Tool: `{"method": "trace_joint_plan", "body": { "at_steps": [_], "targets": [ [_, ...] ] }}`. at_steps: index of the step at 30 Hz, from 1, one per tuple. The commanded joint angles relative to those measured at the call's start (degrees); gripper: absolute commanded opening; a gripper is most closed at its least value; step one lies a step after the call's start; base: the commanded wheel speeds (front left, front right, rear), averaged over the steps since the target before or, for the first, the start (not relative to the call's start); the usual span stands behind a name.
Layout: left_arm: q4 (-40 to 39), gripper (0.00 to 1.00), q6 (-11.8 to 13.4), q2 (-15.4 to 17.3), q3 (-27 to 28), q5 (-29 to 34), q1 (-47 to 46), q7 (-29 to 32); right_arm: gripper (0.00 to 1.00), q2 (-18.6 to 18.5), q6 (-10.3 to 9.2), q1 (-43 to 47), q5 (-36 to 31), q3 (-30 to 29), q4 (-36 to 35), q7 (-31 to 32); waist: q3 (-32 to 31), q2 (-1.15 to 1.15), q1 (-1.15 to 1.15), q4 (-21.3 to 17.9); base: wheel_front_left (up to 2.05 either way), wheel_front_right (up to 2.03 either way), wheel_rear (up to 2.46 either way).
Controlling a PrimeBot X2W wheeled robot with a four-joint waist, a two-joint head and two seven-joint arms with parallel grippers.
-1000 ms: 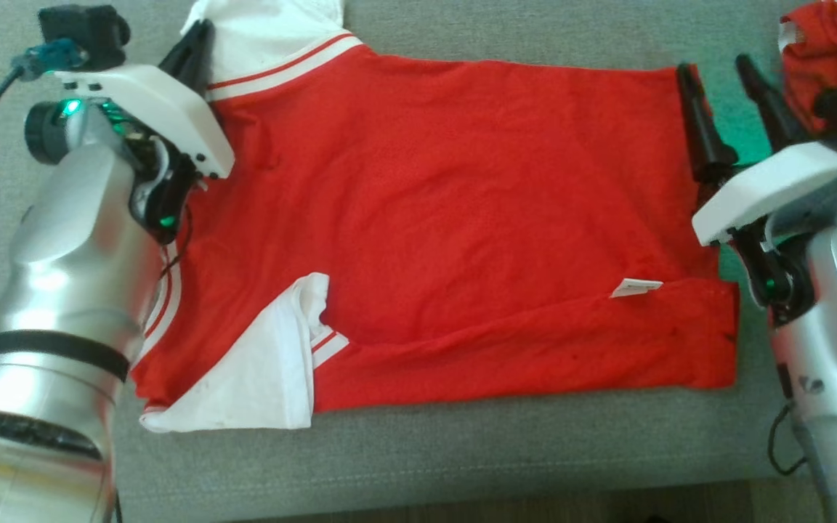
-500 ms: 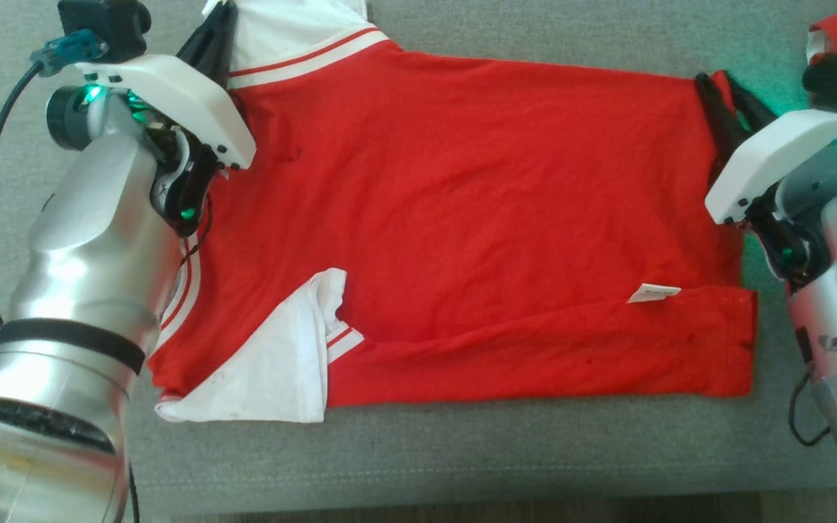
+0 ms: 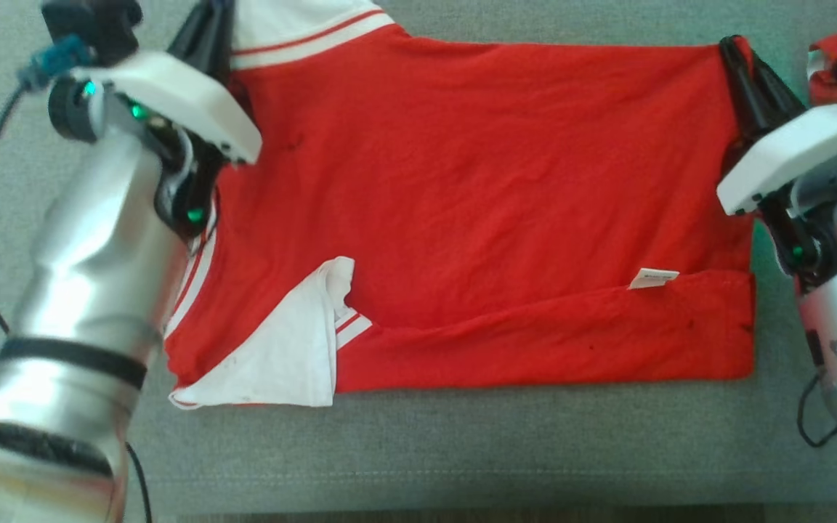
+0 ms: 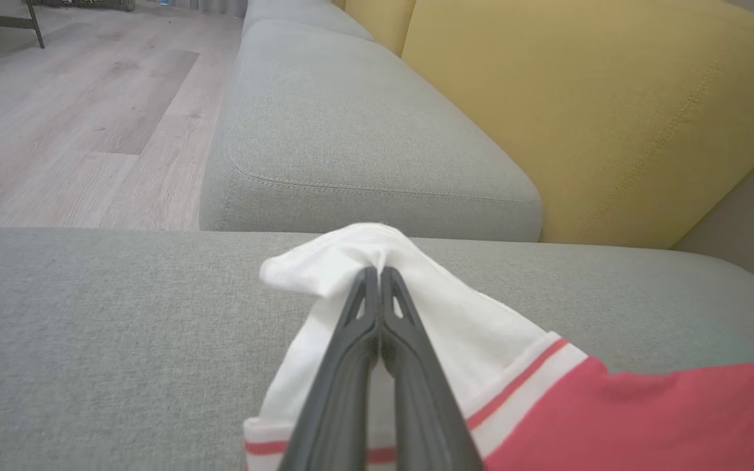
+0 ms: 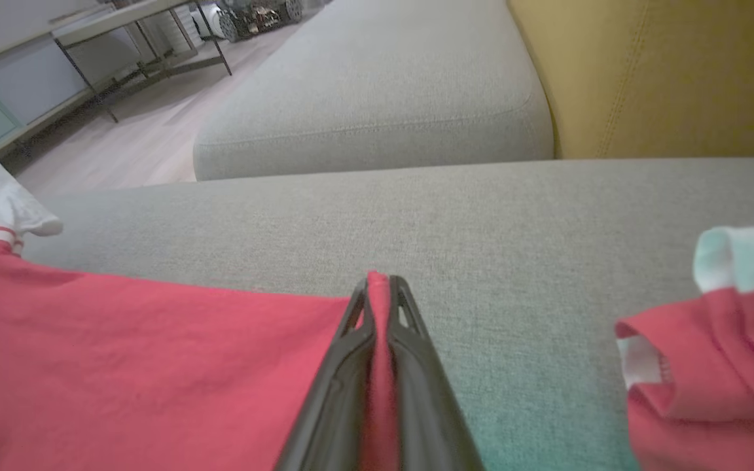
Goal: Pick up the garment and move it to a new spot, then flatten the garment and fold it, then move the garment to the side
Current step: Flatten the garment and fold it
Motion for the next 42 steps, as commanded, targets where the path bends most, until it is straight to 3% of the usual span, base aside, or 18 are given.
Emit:
{"method": "trace_joint_plan", "body": {
  "at_steps": [1, 9, 11, 17, 23, 28, 30, 31, 32, 33, 34, 35, 36, 42],
  "targets": [
    [-3.8, 0.0, 0.8, 2.8, 2.4, 0.7, 1.0, -0.7, 0.0, -0.7, -0.04, 1.9, 0.8, -0.1, -2.7, -0.8, -0.4, 0.0, 0.0, 0.1, 0.0, 0.0, 0.0],
    [-27.8, 0.0, 6.4, 4.8, 5.1, 4.0, 19.6, -0.8, 0.0, -1.3, -0.04, 11.3, -0.4, -2.4, -11.5, -3.1, -2.0, 0.0, 0.0, 0.8, 0.0, 0.0, 0.0],
    [-36.4, 0.0, 9.0, 5.9, 5.0, 4.3, 26.9, -0.7, 0.0, -1.1, -0.04, 15.1, -1.6, -3.9, -15.2, -3.1, -2.5, 0.0, 0.0, 1.1, 0.0, 0.0, 0.0],
    [-50.7, 0.0, 14.0, 8.4, 4.7, 4.1, 38.6, 1.9, 0.0, 0.6, -0.04, 23.1, -5.5, -7.6, -22.6, -3.6, -2.6, 0.0, 0.0, 1.8, 0.0, 0.0, 0.0],
    [-55.6, 0.0, 16.2, 9.0, 4.2, 2.6, 45.2, 3.9, 0.0, 3.3, -0.04, 28.5, -10.2, -9.3, -26.8, -5.6, -2.5, 0.0, 0.0, 1.8, 0.0, 0.0, 0.0],
    [-54.2, 0.0, 16.5, 8.3, 3.6, 0.7, 48.4, 4.5, 0.03, 6.0, -0.04, 33.0, -14.5, -10.7, -28.0, -8.3, -2.6, 0.0, 0.0, 1.7, 0.0, 0.0, 0.0],
    [-52.6, 0.0, 16.3, 7.9, 3.6, -0.1, 49.0, 4.4, 0.31, 7.3, -0.04, 34.6, -15.3, -11.3, -27.4, -8.5, -2.7, 0.0, 0.0, 1.6, 0.0, 0.0, 0.0],
    [-51.8, 0.0, 16.2, 7.8, 3.5, -0.4, 49.3, 4.4, 0.77, 8.0, -0.04, 35.3, -15.5, -11.4, -27.2, -8.6, -2.9, 0.0, 0.0, 1.5, 0.0, 0.0, 0.0],
    [-50.9, 0.0, 15.9, 7.6, 3.5, -0.8, 49.4, 4.3, 1.0, 8.5, -0.04, 35.9, -15.8, -11.5, -26.8, -8.6, -3.0, 0.0, 0.0, 1.5, 0.0, 0.0, 0.0],
    [-49.8, 0.0, 15.7, 7.4, 3.4, -1.1, 49.5, 4.3, 1.0, 8.9, -0.04, 36.4, -15.8, -11.5, -26.5, -8.8, -3.1, 0.0, 0.0, 1.4, 0.0, 0.0, 0.0],
    [-48.9, 0.31, 15.6, 7.2, 3.4, -1.3, 49.6, 4.2, 1.0, 9.4, -0.04, 36.9, -15.9, -11.6, -26.2, -8.8, -3.3, 0.0, 0.0, 1.4, 0.0, 0.0, 0.0],
    [-48.1, 0.72, 15.5, 7.0, 3.4, -1.6, 49.6, 4.1, 1.0, 9.8, -0.04, 37.4, -15.8, -11.6, -25.9, -8.9, -3.4, 0.0, 0.0, 1.4, 0.0, 0.0, 0.0],
    [-47.3, 1.0, 15.3, 6.9, 3.3, -1.8, 49.6, 4.0, 1.0, 10.3, -0.04, 38.0, -15.8, -11.6, -25.7, -9.0, -3.6, 0.0, 0.0, 1.5, 0.0, 0.0, 0.0],
    [-44.6, 1.0, 15.5, 6.6, 3.9, -1.4, 49.7, 2.3, 1.0, 12.2, -0.04, 40.4, -15.1, -11.6, -25.6, -9.9, -5.2, 0.0, 0.0, 1.2, 0.0, 0.0, 0.0]
  ]
}}
